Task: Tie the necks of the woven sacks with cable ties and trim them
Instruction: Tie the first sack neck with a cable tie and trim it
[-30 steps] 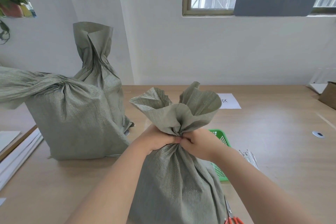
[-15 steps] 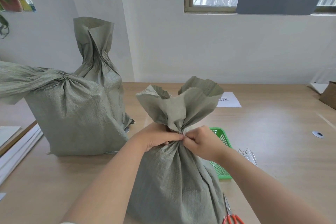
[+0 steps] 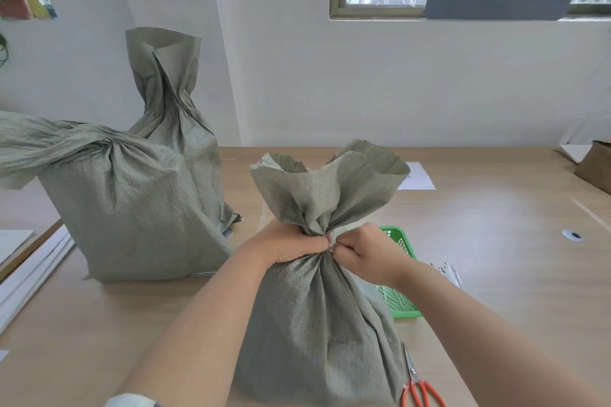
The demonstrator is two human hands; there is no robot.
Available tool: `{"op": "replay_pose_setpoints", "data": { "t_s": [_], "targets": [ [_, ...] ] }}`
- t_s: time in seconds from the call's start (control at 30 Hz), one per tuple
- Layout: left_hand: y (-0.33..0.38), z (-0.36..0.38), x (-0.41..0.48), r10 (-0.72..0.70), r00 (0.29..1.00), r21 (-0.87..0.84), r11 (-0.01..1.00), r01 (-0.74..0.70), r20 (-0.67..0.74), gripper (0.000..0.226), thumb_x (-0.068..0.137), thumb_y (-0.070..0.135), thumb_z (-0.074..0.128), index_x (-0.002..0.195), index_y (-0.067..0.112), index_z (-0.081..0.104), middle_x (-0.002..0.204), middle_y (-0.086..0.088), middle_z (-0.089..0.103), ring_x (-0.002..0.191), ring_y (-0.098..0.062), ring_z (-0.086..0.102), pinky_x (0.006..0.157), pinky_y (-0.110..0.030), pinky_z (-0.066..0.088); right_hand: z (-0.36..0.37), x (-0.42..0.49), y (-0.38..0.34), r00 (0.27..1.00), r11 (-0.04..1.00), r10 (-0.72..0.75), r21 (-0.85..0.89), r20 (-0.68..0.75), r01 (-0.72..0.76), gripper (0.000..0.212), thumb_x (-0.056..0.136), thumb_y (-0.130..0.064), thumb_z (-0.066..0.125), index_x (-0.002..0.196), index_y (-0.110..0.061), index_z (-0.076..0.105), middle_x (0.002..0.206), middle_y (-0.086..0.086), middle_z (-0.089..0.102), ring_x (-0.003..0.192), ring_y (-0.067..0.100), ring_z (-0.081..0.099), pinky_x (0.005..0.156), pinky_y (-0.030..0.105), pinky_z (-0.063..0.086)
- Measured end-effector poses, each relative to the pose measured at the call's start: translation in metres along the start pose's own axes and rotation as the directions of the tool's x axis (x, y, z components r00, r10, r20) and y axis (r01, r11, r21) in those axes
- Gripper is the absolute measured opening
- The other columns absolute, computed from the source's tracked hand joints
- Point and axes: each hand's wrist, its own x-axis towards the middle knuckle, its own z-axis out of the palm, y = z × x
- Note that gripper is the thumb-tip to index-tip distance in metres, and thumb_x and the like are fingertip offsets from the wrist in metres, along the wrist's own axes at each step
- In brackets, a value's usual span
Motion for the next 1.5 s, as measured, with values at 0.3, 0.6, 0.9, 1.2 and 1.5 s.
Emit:
{"op": "replay_pose_setpoints", "data": {
  "t_s": [0.3, 0.6, 0.9, 1.2, 1.5],
  "targets": [
    [-0.005, 0.003, 0.006, -0.065, 0.996, -0.035, 0.997, 0.063, -0.061, 0.006, 0.087, 0.044, 0.07, 0.086, 0.04, 0.066, 0.097, 0.018, 0.068, 0.098, -0.005, 0.061, 0.097, -0.03, 0.05, 0.004, -0.03, 0.028, 0.97, 0.955, 0.242, 0.18, -0.003, -0.237, 0.024, 0.084, -0.024, 0.057, 0.064, -0.03, 0.045, 0.049, -0.01, 0.037, 0.05, 0.009, 0.033, 0.053, 0.029, 0.031],
    [-0.012, 0.008, 0.027, -0.108, 0.987, -0.119, 0.988, 0.094, -0.115, 0.026, 0.084, 0.047, 0.074, 0.105, 0.032, 0.071, 0.105, 0.012, 0.07, 0.105, -0.011, 0.062, 0.1, -0.034, 0.049, 0.051, -0.136, 0.098, 0.652, 0.668, 0.714, 0.032, 0.253, -0.744, 0.019, 0.074, -0.016, 0.061, 0.089, -0.028, 0.058, 0.074, -0.007, 0.058, 0.066, 0.009, 0.051, 0.059, 0.024, 0.04],
    [-0.019, 0.01, 0.039, -0.096, 0.98, -0.225, 0.973, 0.056, -0.172, 0.008, 0.084, 0.034, 0.08, 0.085, 0.029, 0.074, 0.093, 0.012, 0.074, 0.098, -0.009, 0.067, 0.096, -0.033, 0.052, 0.13, -0.222, 0.117, 0.369, 0.441, 0.889, -0.289, 0.271, -0.85, 0.014, 0.09, -0.028, 0.055, 0.097, -0.021, 0.045, 0.117, 0.007, 0.064, 0.107, 0.026, 0.06, 0.072, 0.027, 0.038],
    [-0.029, 0.012, 0.048, -0.076, 0.975, -0.247, 0.969, 0.022, -0.209, 0.011, 0.082, 0.032, 0.081, 0.09, 0.026, 0.077, 0.089, 0.019, 0.075, 0.093, 0.0, 0.067, 0.083, -0.021, 0.05, 0.158, -0.237, 0.117, 0.259, 0.317, 0.941, -0.296, 0.219, -0.901, 0.025, 0.089, -0.023, 0.056, 0.096, -0.019, 0.032, 0.118, 0.009, 0.062, 0.114, 0.028, 0.061, 0.085, 0.03, 0.046],
    [-0.029, 0.013, 0.051, -0.046, 0.978, -0.251, 0.968, -0.007, -0.202, 0.009, 0.084, 0.027, 0.08, 0.091, 0.027, 0.075, 0.086, 0.021, 0.074, 0.079, 0.014, 0.063, 0.074, -0.013, 0.047, 0.161, -0.241, 0.111, 0.236, 0.249, 0.964, -0.101, 0.126, -0.963, 0.034, 0.087, -0.05, 0.056, 0.088, -0.019, 0.042, 0.088, 0.001, 0.061, 0.094, 0.027, 0.065, 0.068, 0.03, 0.043]
  ]
}}
